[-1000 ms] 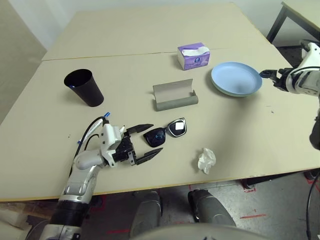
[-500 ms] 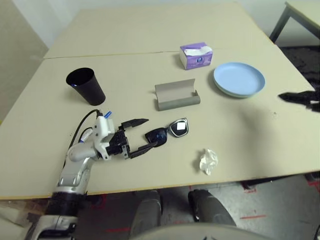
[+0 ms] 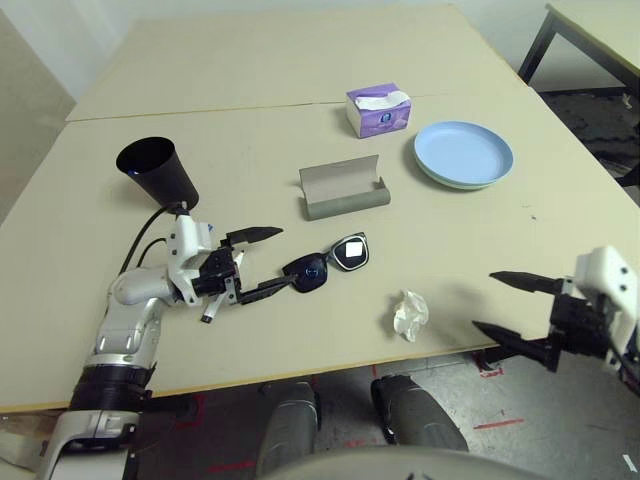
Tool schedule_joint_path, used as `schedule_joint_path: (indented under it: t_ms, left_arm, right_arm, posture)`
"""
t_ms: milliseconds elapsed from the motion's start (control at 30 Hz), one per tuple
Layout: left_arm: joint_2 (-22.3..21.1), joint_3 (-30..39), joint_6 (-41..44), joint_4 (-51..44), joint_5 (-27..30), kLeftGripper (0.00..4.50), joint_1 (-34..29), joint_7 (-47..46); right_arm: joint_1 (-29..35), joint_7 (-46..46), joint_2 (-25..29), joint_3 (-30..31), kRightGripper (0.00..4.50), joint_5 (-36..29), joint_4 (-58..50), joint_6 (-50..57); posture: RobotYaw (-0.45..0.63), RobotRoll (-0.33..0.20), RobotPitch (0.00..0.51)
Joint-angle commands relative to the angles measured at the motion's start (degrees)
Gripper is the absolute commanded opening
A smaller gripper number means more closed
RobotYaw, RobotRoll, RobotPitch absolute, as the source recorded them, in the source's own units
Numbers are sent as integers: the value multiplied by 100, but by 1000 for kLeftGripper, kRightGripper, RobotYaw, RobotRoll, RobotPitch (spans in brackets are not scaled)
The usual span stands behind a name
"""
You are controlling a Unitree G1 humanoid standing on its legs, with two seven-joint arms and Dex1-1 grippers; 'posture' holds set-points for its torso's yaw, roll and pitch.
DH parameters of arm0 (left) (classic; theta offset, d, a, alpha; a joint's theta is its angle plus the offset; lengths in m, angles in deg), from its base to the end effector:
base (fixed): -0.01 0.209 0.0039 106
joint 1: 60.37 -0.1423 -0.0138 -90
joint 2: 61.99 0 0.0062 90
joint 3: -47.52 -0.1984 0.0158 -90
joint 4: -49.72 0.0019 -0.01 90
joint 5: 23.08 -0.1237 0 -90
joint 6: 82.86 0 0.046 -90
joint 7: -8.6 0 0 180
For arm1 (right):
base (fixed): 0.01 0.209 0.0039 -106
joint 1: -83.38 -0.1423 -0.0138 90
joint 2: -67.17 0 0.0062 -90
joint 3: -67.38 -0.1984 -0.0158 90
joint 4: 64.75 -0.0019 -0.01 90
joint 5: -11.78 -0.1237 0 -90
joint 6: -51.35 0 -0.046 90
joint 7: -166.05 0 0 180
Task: Organize and tidy the items on the table.
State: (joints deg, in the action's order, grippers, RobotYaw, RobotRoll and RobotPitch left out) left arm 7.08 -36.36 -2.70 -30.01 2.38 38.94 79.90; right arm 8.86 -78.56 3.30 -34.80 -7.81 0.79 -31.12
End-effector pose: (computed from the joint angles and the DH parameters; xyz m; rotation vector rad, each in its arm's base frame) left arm 0.2170 0.2954 0.0993 0.3046 -0.0822 -1.0966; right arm 0.1374 -0.2798 0.1183 -0.4311 0.1790 1.1022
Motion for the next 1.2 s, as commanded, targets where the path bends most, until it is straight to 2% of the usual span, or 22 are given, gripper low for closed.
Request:
schedule_joint_path:
  t_ms: [33,500,700,1200]
  left_arm:
    - [-39,105,51,-51,22,4500,-129,-50]
    - [-212,420,152,-199,55,4500,-340,-193]
    - [-188,398,158,-219,30,4500,-318,-226]
    - [-396,559,201,-301,85,4500,-406,-220]
  right_arm:
    - [-65,-112,1,268,4446,148,289,-556]
    - [-445,20,-87,937,4446,305,913,-1297]
    - [-754,-98,-100,1461,4446,560,1094,-1692]
    - [-1431,-29,-364,2164,4446,686,1605,-1696]
  posture:
    - [-119,0,153]
    - [-106,0,146]
    - [-115,0,138]
    - [-86,0,142]
